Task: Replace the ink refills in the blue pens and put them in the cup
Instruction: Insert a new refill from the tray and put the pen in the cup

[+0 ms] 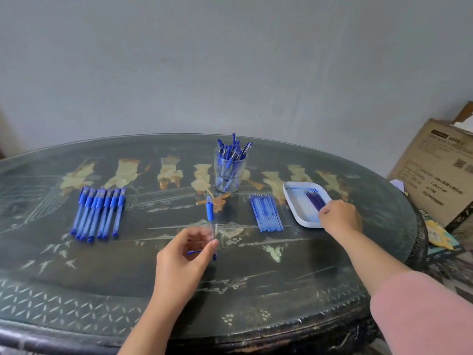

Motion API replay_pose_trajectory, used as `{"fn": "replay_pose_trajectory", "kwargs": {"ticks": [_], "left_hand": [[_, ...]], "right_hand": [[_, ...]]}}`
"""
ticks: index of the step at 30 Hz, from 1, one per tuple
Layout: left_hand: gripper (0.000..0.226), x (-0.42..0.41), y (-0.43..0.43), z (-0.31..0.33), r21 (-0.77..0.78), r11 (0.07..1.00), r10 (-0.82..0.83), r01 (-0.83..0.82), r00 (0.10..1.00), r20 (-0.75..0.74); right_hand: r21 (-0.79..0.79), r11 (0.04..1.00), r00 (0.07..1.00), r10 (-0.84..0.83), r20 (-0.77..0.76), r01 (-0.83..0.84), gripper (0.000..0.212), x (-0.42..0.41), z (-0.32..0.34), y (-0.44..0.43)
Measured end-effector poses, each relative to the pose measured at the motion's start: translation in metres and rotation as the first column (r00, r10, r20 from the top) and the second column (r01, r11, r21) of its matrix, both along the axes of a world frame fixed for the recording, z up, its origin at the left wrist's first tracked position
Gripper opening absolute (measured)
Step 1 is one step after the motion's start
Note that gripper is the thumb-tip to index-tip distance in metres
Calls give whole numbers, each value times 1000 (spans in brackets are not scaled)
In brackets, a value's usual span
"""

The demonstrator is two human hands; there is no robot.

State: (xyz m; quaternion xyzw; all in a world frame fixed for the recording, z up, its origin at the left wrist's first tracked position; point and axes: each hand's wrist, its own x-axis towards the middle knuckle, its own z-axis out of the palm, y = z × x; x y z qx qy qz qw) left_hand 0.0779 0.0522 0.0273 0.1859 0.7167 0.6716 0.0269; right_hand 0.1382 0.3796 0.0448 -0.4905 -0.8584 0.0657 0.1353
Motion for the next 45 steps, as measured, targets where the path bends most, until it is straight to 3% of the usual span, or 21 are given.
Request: {"fn": "replay_pose_trajectory", "kwargs": {"ticks": [13,17,22,26,31,34,37,41,45], "left_hand": [[21,-2,0,-4,-86,996,-26,23,999,-38],[21,-2,-1,-3,-91,995,-34,30,999,-36],[19,-2,-2,-3,-85,996,-40,37,999,-32],[20,-2,-2,-3,-78,996,-44,42,999,-30],[20,-2,-2,-4,-71,996,-47,45,999,-24],[20,-2,-2,-4,-72,996,-46,44,998,-30],[18,-1,-3,-3,-54,998,-31,30,999,-27],[15,-1,-7,0,4,1000,-8,8,1000,-6],[16,-2,-15,2,16,1000,6,-6,1000,-28]], "right_hand": [[8,999,987,-41,154,40,19,-11,0,0],[15,999,990,-44,132,42,16,-11,0,0],[33,999,999,-32,24,32,16,-12,-4,-1],[-68,998,985,-6,-173,-5,21,-14,-3,3],[-270,958,808,-88,-583,-90,27,-17,11,-11],[-433,883,687,-203,-698,-180,23,-18,19,-28],[-570,722,563,-301,-770,-393,17,-19,32,-60],[-541,461,471,-268,-840,-703,12,-20,56,-118],[-474,262,450,-148,-881,-841,8,-30,78,-175]]}}
